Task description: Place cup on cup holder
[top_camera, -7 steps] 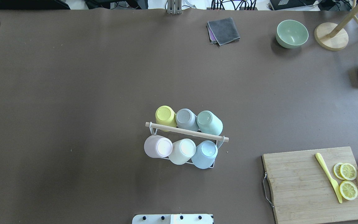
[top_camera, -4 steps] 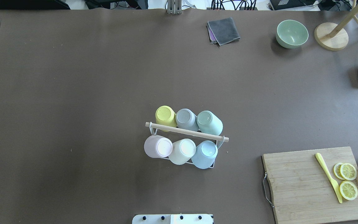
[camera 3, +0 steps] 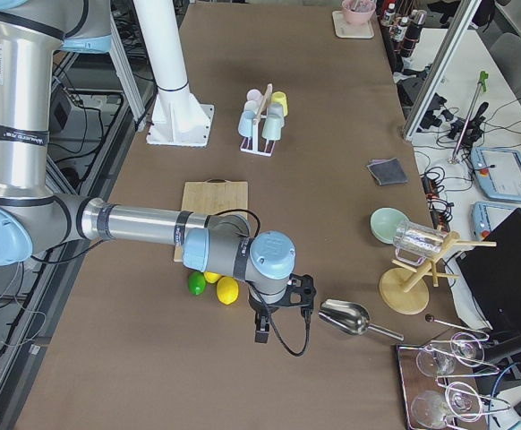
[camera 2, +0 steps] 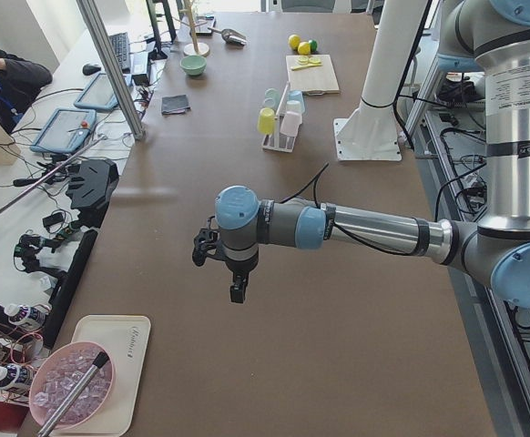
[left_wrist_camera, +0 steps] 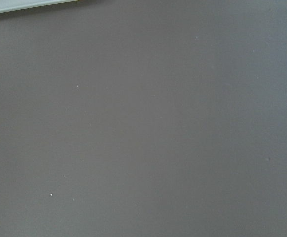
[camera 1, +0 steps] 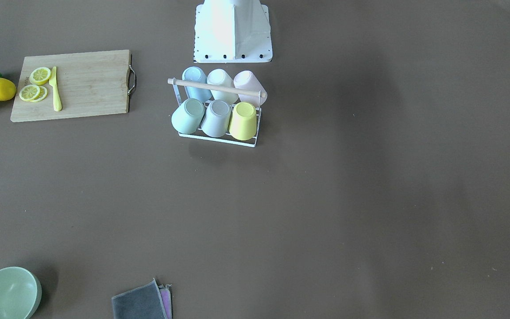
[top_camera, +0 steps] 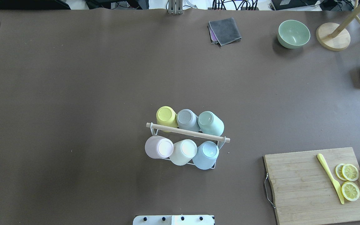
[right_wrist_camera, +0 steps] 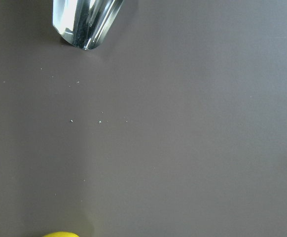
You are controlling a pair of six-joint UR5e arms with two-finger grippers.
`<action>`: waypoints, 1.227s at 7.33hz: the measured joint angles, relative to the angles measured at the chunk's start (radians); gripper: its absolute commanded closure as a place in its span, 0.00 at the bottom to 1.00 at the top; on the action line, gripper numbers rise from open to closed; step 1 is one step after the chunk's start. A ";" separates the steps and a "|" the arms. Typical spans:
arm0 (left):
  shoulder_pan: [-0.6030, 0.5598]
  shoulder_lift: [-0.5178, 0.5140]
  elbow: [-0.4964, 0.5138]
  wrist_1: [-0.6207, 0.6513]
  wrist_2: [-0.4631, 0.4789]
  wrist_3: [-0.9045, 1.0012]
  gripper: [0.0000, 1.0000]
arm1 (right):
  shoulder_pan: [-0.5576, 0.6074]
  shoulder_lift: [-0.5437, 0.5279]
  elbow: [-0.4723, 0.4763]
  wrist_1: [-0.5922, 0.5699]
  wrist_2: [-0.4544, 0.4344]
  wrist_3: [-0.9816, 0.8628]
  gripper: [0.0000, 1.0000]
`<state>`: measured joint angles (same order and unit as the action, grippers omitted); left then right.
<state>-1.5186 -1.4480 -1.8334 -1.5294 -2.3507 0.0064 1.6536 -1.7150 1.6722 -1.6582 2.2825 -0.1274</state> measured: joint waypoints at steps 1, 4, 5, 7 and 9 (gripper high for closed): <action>0.000 0.000 0.002 0.000 0.000 0.001 0.02 | 0.000 0.000 0.001 0.000 0.001 0.000 0.00; 0.001 0.000 0.004 0.001 0.001 0.001 0.02 | 0.000 0.000 0.000 0.000 0.000 0.000 0.00; 0.002 0.000 0.011 0.001 0.001 0.002 0.02 | 0.000 0.000 -0.001 0.000 -0.002 0.000 0.00; 0.003 0.000 0.020 -0.001 0.001 0.005 0.02 | 0.000 0.000 -0.002 0.000 -0.002 0.001 0.00; 0.003 -0.001 0.024 -0.005 0.001 0.007 0.02 | 0.000 0.000 -0.003 0.000 -0.003 0.001 0.00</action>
<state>-1.5156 -1.4488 -1.8091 -1.5339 -2.3500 0.0135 1.6536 -1.7149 1.6690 -1.6579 2.2796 -0.1265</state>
